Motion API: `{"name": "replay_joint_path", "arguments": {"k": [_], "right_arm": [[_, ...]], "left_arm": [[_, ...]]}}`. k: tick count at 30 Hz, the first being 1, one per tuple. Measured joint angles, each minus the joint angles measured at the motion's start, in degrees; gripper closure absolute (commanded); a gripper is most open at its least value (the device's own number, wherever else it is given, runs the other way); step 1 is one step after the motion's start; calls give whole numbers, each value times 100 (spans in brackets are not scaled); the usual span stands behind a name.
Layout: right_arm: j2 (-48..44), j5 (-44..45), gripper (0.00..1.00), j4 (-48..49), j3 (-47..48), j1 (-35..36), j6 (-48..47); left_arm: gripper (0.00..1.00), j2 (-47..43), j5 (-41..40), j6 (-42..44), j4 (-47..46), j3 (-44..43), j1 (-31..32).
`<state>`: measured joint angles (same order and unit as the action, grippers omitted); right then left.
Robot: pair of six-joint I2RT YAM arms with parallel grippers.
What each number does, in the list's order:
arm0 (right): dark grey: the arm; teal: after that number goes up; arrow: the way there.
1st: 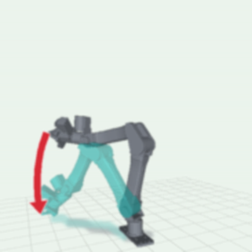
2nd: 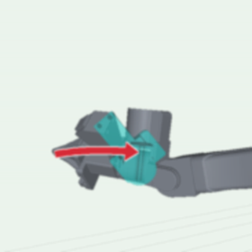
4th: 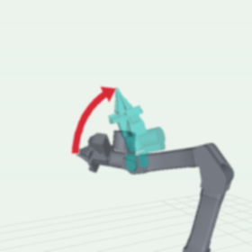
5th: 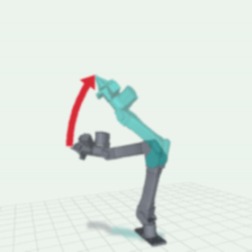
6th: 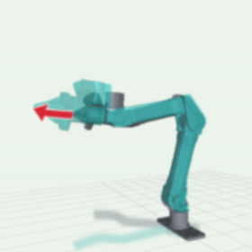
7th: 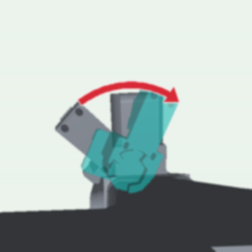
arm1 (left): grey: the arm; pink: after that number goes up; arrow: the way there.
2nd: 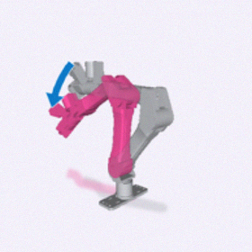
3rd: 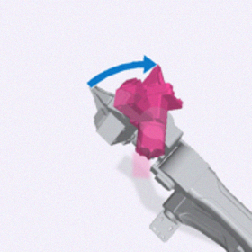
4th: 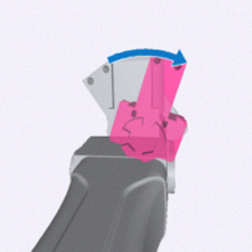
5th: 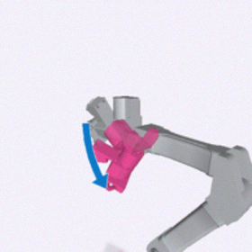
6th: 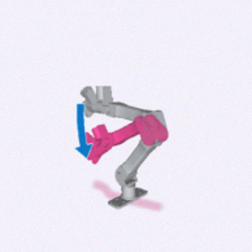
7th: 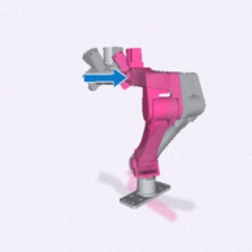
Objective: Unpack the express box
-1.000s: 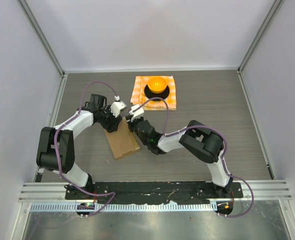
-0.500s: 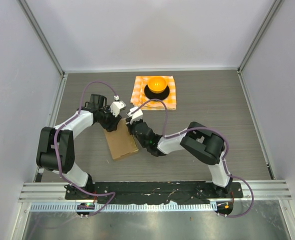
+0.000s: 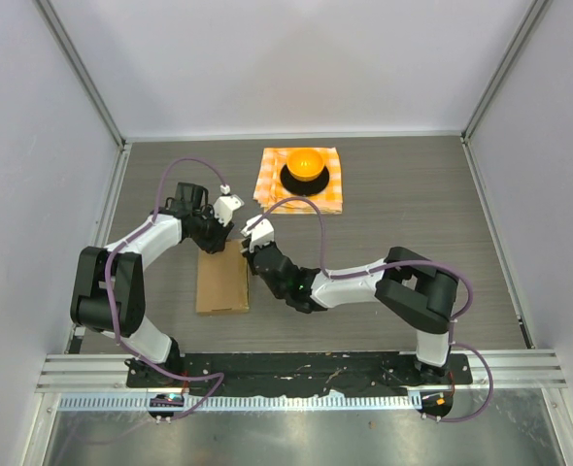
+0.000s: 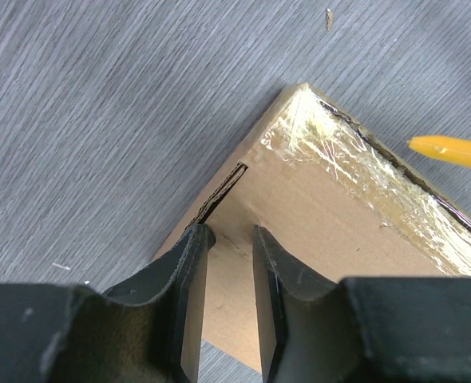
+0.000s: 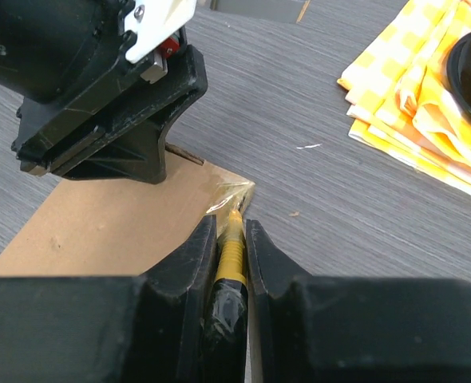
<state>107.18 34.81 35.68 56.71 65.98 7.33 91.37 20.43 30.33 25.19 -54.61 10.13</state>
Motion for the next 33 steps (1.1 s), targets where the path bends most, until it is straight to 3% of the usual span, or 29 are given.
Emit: {"name": "replay_joint_path", "arguments": {"k": [9, 33], "right_arm": [[-31, 33, 99, -636, 190, 66, 323], [-186, 262, 99, -662, 197, 260, 273]], "left_arm": [[69, -4, -7, -70, -2, 2, 0], [69, -2, -4, -146, -9, 2, 0]]}}
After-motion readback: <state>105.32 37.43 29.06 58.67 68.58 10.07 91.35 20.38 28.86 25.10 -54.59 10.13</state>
